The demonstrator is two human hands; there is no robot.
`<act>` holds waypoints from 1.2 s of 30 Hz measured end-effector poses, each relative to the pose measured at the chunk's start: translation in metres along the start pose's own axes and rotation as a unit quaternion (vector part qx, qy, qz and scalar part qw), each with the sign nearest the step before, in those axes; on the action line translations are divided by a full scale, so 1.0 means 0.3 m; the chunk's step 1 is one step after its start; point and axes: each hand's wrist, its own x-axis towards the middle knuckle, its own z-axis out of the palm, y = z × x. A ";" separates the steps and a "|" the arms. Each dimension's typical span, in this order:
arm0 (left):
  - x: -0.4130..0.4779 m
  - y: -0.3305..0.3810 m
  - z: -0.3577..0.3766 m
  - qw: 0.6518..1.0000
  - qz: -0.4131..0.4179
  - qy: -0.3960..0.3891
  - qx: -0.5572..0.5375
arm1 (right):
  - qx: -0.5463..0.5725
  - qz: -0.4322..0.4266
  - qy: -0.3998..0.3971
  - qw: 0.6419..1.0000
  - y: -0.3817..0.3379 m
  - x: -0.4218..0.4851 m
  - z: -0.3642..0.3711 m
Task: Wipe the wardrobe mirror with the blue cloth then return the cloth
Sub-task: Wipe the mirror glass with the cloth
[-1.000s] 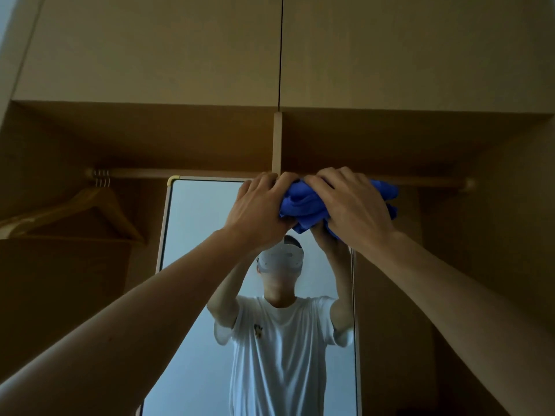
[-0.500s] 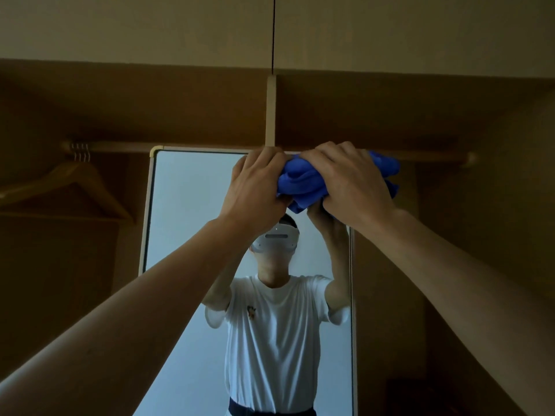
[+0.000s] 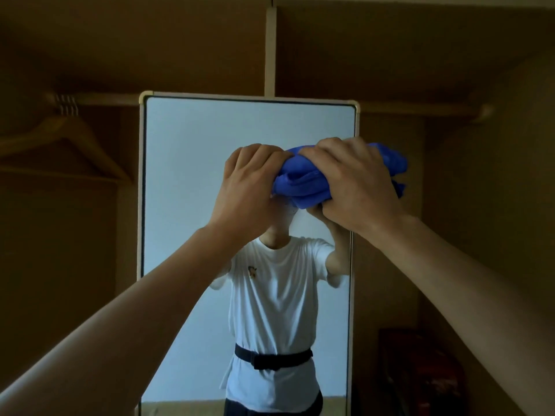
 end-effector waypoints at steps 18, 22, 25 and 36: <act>-0.369 0.146 0.094 0.996 -0.068 -0.061 -0.006 | 0.003 0.039 -0.051 0.998 -0.165 -0.290 0.057; -0.402 0.179 0.092 0.996 -0.071 -0.046 -0.002 | -0.016 0.038 -0.053 0.998 -0.180 -0.339 0.078; -0.431 0.197 0.088 0.997 -0.061 -0.035 0.015 | -0.029 0.039 -0.043 0.998 -0.194 -0.376 0.104; -0.597 0.307 0.111 0.990 -0.106 -0.067 0.061 | -0.026 0.052 -0.032 0.998 -0.289 -0.555 0.161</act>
